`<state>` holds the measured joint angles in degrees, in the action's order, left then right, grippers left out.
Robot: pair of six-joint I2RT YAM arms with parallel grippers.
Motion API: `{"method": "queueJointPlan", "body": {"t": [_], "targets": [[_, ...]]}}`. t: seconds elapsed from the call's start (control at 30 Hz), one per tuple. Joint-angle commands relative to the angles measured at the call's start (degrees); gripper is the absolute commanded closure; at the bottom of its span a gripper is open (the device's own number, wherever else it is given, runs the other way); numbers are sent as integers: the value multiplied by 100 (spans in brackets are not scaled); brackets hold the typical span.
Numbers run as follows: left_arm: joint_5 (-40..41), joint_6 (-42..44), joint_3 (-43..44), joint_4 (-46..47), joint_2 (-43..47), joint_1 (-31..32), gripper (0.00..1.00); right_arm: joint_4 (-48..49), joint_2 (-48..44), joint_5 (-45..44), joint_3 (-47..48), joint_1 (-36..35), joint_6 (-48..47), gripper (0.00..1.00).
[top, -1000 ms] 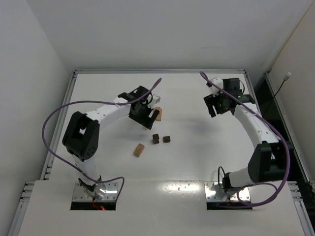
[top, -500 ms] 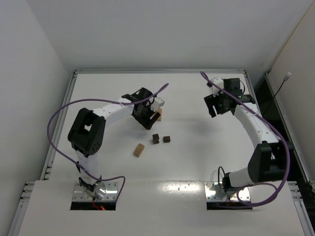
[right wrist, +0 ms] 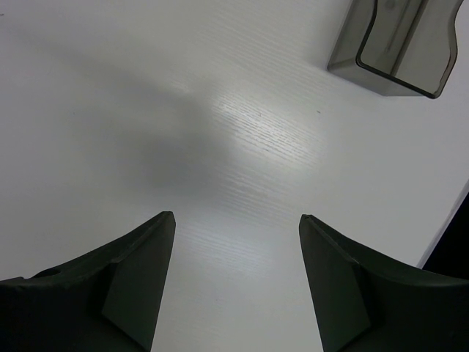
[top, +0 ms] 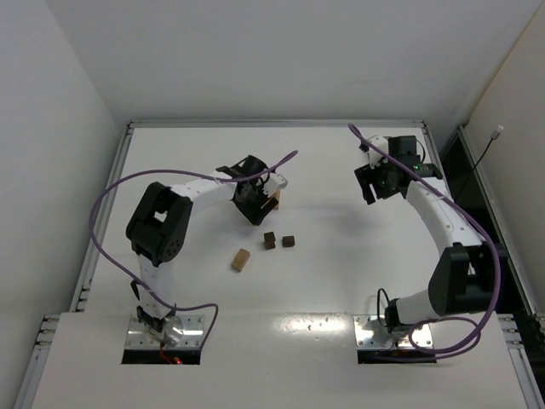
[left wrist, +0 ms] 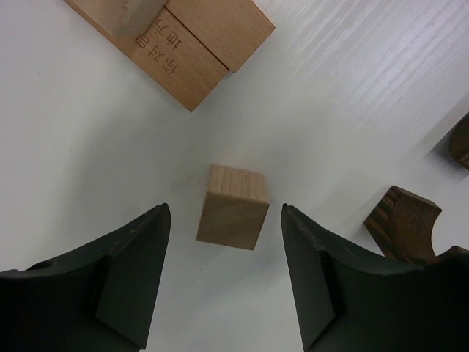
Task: Build the wood block tower
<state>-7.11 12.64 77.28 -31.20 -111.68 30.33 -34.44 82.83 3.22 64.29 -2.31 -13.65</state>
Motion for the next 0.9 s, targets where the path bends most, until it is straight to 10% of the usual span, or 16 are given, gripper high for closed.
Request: {"method": "queueJointPlan", "body": {"t": [0.0, 0.27, 0.43, 0.87], "targets": [[-80, 168, 112, 193, -56, 0, 42, 77, 102, 82, -4, 64, -68, 34], [-132, 115, 288, 246, -170, 0, 53, 77, 155, 82, 48, 64, -68, 34], [-71, -226, 613, 45, -170, 0, 98, 77, 155, 82, 48, 64, -68, 34], [1432, -3988, 1132, -853, 217, 588, 100, 77, 49, 82, 48, 64, -68, 34]]}}
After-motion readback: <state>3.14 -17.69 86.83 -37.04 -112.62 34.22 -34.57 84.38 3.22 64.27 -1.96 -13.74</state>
